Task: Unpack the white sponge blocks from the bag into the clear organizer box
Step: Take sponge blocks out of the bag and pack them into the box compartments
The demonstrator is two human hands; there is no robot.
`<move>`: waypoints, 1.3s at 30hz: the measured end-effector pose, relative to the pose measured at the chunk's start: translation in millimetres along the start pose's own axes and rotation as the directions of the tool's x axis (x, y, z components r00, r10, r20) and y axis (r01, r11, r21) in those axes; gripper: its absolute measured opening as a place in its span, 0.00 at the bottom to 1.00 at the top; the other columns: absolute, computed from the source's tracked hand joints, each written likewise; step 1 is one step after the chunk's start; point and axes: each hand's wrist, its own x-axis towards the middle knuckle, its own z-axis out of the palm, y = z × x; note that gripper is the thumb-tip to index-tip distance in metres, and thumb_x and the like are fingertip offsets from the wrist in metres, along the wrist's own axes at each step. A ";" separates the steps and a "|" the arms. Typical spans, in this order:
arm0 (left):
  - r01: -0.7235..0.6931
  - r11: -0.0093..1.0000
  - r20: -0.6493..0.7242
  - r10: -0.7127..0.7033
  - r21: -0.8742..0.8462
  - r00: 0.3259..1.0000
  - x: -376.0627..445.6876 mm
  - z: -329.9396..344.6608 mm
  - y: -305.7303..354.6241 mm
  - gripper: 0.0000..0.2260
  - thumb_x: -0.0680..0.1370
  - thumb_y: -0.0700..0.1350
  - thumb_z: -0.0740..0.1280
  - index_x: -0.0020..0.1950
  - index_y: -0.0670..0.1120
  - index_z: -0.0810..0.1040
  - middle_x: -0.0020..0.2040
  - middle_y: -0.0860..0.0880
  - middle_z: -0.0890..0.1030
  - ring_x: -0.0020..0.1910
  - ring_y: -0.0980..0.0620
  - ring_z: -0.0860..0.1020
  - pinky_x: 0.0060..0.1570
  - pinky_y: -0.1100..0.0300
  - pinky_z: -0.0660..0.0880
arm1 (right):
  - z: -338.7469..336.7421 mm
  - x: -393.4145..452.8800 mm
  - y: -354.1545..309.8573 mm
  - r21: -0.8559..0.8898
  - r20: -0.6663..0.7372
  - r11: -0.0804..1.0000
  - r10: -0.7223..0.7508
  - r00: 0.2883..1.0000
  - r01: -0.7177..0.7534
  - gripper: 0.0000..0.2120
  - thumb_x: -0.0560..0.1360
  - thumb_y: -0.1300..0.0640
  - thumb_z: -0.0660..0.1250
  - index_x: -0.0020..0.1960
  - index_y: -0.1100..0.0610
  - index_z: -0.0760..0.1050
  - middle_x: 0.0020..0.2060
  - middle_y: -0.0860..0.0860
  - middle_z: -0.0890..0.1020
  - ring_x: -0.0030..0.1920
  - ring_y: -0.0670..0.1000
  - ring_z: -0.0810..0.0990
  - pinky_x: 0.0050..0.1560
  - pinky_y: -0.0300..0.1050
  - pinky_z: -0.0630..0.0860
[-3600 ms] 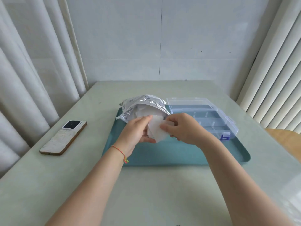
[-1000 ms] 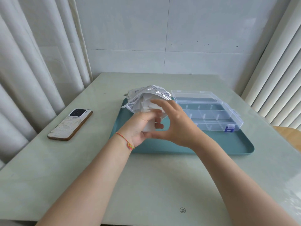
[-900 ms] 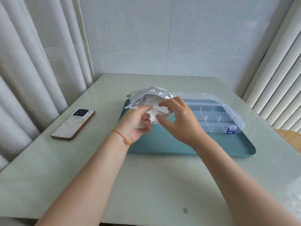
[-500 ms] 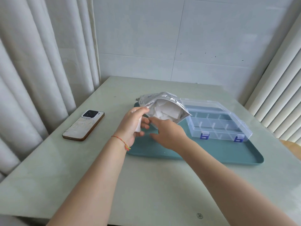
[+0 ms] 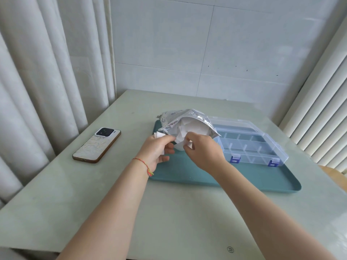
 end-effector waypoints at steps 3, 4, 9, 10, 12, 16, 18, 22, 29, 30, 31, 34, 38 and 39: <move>0.034 0.998 0.052 -0.036 0.045 0.998 -4.1 0.7 4.6 0.11 0.79 0.53 0.66 0.44 0.46 0.75 0.30 0.50 0.78 0.30 0.52 0.77 0.27 0.64 0.67 | -15.3 -0.5 4.8 0.146 0.046 0.989 -0.038 0.998 0.031 0.05 0.79 0.54 0.63 0.48 0.53 0.77 0.44 0.49 0.72 0.40 0.52 0.73 0.42 0.46 0.72; 0.047 0.998 0.077 -0.051 0.051 0.996 -5.4 0.6 6.6 0.14 0.79 0.56 0.64 0.43 0.46 0.75 0.30 0.49 0.78 0.31 0.51 0.77 0.28 0.63 0.66 | -24.2 -0.7 5.5 0.204 0.095 0.979 -0.047 0.994 0.027 0.05 0.79 0.54 0.63 0.46 0.52 0.77 0.45 0.49 0.72 0.40 0.50 0.73 0.43 0.45 0.71; 0.120 0.993 0.347 -0.119 0.019 0.930 -8.3 1.5 8.1 0.27 0.78 0.68 0.55 0.43 0.46 0.78 0.36 0.46 0.77 0.34 0.48 0.78 0.25 0.61 0.68 | -58.9 -7.3 -7.7 0.497 0.331 0.864 -0.100 0.938 -0.083 0.09 0.78 0.60 0.61 0.39 0.56 0.72 0.46 0.50 0.71 0.40 0.46 0.71 0.38 0.34 0.67; 0.140 0.990 0.403 -0.130 0.005 0.906 -9.3 2.6 7.7 0.28 0.78 0.69 0.54 0.47 0.46 0.80 0.38 0.46 0.78 0.35 0.46 0.79 0.25 0.61 0.69 | -58.5 -8.1 -11.6 0.476 0.330 0.878 -0.124 0.936 -0.051 0.09 0.78 0.60 0.61 0.39 0.56 0.72 0.46 0.50 0.71 0.40 0.45 0.70 0.39 0.32 0.66; 0.172 0.985 0.494 -0.139 -0.022 0.859 -11.7 4.8 6.6 0.30 0.77 0.71 0.51 0.51 0.49 0.80 0.41 0.46 0.80 0.37 0.44 0.81 0.24 0.62 0.70 | -50.0 -8.1 -15.7 0.401 0.276 0.915 -0.158 0.948 0.036 0.06 0.77 0.57 0.64 0.42 0.57 0.74 0.48 0.51 0.72 0.45 0.45 0.71 0.44 0.32 0.67; 0.207 0.977 0.562 -0.146 -0.046 0.815 -16.8 6.7 8.3 0.33 0.75 0.74 0.50 0.48 0.47 0.78 0.39 0.48 0.79 0.35 0.45 0.80 0.23 0.63 0.68 | -40.6 -6.0 -17.3 0.286 0.201 0.949 -0.197 0.959 0.135 0.05 0.75 0.54 0.70 0.49 0.54 0.78 0.52 0.52 0.72 0.57 0.50 0.68 0.57 0.43 0.67; 0.199 0.979 0.561 -0.143 -0.039 0.815 -16.7 6.4 9.5 0.33 0.75 0.74 0.49 0.43 0.47 0.79 0.35 0.48 0.77 0.34 0.47 0.79 0.22 0.63 0.67 | -42.4 -5.5 -17.1 0.265 0.186 0.953 -0.203 0.961 0.150 0.07 0.76 0.54 0.70 0.52 0.54 0.79 0.53 0.51 0.72 0.59 0.51 0.67 0.59 0.45 0.66; 0.165 0.986 0.549 -0.126 -0.022 0.826 -14.3 6.6 8.1 0.30 0.76 0.73 0.49 0.43 0.49 0.76 0.34 0.47 0.76 0.33 0.47 0.78 0.22 0.64 0.66 | -46.9 -3.2 -16.5 0.178 0.204 0.968 -0.211 0.956 0.176 0.07 0.76 0.52 0.70 0.52 0.52 0.79 0.53 0.49 0.70 0.59 0.52 0.68 0.62 0.50 0.65; 0.145 0.987 0.440 -0.097 -0.076 0.893 -10.3 9.1 3.2 0.28 0.75 0.72 0.54 0.41 0.49 0.76 0.35 0.49 0.73 0.29 0.50 0.75 0.23 0.63 0.66 | -32.6 -8.1 -20.1 0.209 0.033 0.964 -0.174 0.984 0.163 0.23 0.71 0.42 0.72 0.60 0.51 0.72 0.54 0.47 0.73 0.59 0.50 0.71 0.62 0.51 0.67; 0.165 0.980 0.431 -0.102 -0.111 0.896 -8.5 8.2 2.6 0.27 0.75 0.72 0.55 0.43 0.50 0.76 0.36 0.51 0.73 0.30 0.53 0.75 0.25 0.63 0.67 | -32.1 -9.7 -19.8 0.217 0.096 0.962 -0.188 0.977 0.164 0.28 0.69 0.41 0.73 0.65 0.49 0.71 0.57 0.46 0.72 0.61 0.48 0.69 0.64 0.49 0.64; 0.185 0.972 0.438 -0.104 -0.145 0.893 -7.2 7.6 2.2 0.26 0.74 0.73 0.56 0.44 0.51 0.77 0.37 0.52 0.74 0.32 0.54 0.75 0.28 0.62 0.69 | -30.4 -10.9 -19.7 0.204 0.151 0.964 -0.200 0.968 0.168 0.33 0.67 0.39 0.74 0.68 0.48 0.69 0.58 0.45 0.71 0.63 0.47 0.68 0.64 0.48 0.62; 0.208 0.965 0.522 -0.095 -0.163 0.848 -8.3 9.6 2.8 0.28 0.73 0.73 0.57 0.51 0.52 0.83 0.46 0.51 0.80 0.45 0.52 0.78 0.40 0.58 0.74 | -21.0 -12.5 -20.9 0.108 0.141 0.973 -0.218 0.966 0.204 0.36 0.66 0.39 0.75 0.69 0.49 0.68 0.57 0.46 0.70 0.62 0.49 0.67 0.64 0.49 0.63; 0.210 0.958 0.506 -0.085 -0.195 0.858 -11.1 12.4 4.9 0.25 0.74 0.68 0.60 0.54 0.50 0.82 0.45 0.50 0.80 0.41 0.54 0.80 0.37 0.59 0.77 | -24.7 -10.9 -16.9 0.158 0.121 0.971 -0.201 0.972 0.181 0.36 0.67 0.39 0.74 0.71 0.49 0.66 0.58 0.47 0.72 0.62 0.50 0.69 0.64 0.50 0.65; 0.212 0.954 0.467 -0.091 -0.213 0.880 -11.0 11.9 5.1 0.21 0.77 0.64 0.62 0.55 0.48 0.79 0.42 0.50 0.78 0.37 0.54 0.79 0.32 0.61 0.75 | -28.7 -10.1 -13.3 0.215 0.111 0.965 -0.174 0.978 0.147 0.37 0.67 0.40 0.75 0.71 0.48 0.66 0.59 0.47 0.72 0.61 0.49 0.69 0.63 0.48 0.66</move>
